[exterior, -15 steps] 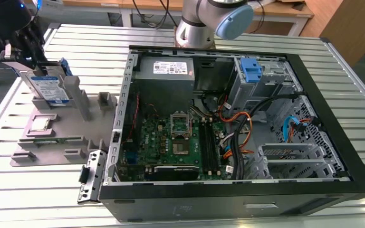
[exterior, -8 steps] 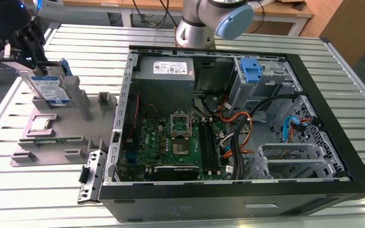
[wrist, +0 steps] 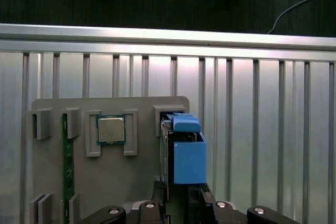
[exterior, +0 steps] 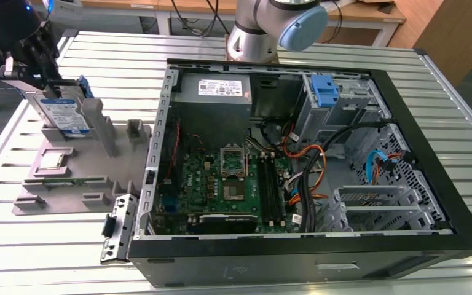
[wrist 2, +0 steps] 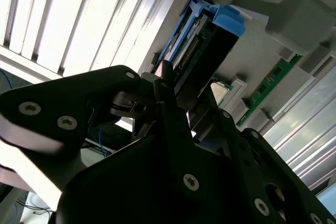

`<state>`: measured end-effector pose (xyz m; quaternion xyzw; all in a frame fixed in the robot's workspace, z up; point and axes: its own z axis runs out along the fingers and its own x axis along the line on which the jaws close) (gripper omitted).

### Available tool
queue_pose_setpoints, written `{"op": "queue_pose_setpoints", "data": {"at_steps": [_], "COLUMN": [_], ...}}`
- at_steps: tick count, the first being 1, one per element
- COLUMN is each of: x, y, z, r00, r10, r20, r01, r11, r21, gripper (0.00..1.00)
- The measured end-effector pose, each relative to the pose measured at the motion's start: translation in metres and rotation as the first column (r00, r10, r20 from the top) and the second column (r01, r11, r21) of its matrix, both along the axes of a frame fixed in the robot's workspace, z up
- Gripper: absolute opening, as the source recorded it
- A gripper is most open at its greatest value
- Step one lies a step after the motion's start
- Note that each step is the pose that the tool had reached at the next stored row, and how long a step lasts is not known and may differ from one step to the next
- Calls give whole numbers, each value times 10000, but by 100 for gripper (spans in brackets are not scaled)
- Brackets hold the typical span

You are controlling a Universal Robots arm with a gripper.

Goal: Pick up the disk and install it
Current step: 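Pick up the disk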

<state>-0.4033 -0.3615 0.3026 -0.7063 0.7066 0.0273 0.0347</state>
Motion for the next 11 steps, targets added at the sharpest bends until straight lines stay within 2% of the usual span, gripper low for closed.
{"op": "queue_pose_setpoints", "data": {"at_steps": [11], "x": [0], "y": [0], "z": [32], "r00": [10000], "r10": [-12], "r20": [0], "r01": [12], "r11": [10000], "r21": [1], "gripper": [35]}}
